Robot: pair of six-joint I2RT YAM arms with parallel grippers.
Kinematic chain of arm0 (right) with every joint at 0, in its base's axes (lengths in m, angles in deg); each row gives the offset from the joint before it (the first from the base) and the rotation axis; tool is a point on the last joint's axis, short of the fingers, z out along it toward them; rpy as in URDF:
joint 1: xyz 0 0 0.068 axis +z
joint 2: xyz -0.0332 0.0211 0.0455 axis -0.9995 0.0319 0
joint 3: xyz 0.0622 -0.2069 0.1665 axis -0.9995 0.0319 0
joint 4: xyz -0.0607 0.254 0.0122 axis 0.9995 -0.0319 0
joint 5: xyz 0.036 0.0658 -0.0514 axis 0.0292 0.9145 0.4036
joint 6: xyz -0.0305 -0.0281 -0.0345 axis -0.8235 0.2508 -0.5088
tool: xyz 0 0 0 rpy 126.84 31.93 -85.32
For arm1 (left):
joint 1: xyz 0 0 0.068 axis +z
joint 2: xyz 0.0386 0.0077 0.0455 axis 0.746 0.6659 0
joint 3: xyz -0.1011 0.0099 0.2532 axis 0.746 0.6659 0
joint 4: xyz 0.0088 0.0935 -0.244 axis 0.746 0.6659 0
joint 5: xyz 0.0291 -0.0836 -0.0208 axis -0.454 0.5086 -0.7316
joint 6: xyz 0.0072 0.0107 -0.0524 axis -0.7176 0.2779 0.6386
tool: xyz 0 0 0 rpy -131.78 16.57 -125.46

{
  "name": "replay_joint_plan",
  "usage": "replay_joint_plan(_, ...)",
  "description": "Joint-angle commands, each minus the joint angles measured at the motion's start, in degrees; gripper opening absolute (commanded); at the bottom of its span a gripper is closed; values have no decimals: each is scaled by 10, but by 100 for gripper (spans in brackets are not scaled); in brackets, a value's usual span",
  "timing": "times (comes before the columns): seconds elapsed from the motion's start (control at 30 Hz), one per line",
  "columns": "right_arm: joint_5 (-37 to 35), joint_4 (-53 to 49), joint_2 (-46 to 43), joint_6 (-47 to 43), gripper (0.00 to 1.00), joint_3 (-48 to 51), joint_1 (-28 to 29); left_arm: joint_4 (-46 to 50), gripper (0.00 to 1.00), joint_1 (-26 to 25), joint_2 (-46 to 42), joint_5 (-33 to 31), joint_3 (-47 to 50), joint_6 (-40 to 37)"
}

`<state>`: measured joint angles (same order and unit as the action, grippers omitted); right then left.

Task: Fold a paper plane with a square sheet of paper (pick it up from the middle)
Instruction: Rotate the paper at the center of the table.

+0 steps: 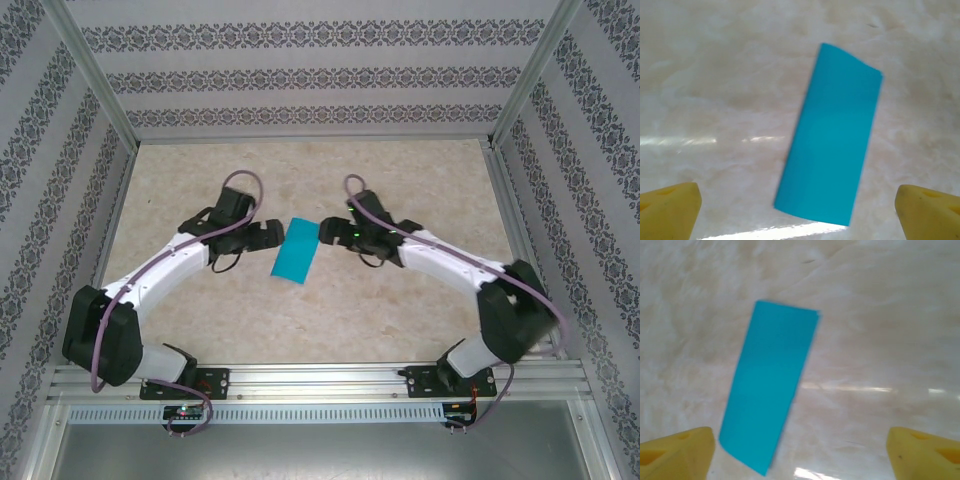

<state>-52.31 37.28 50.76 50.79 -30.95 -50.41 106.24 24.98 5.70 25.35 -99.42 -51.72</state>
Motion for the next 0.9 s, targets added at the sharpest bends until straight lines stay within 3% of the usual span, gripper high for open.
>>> replay_joint_plan(0.0,40,29,76,19,74,-62,46,-70,100,42,-24,70,47,52)
replay_joint_plan(0.13,63,26,158,30,54,-134,82,-80,100,80,-39,72,91,73)
replay_joint_plan(0.23,74,15,205,31,46,-175,95,-81,100,104,-47,71,111,83)
replay_joint_plan(0.53,98,-33,298,-5,45,-235,108,-98,100,130,-53,69,133,116)
replay_joint_plan(0.87,145,-85,306,-99,48,-209,114,-115,100,132,-53,93,133,118)
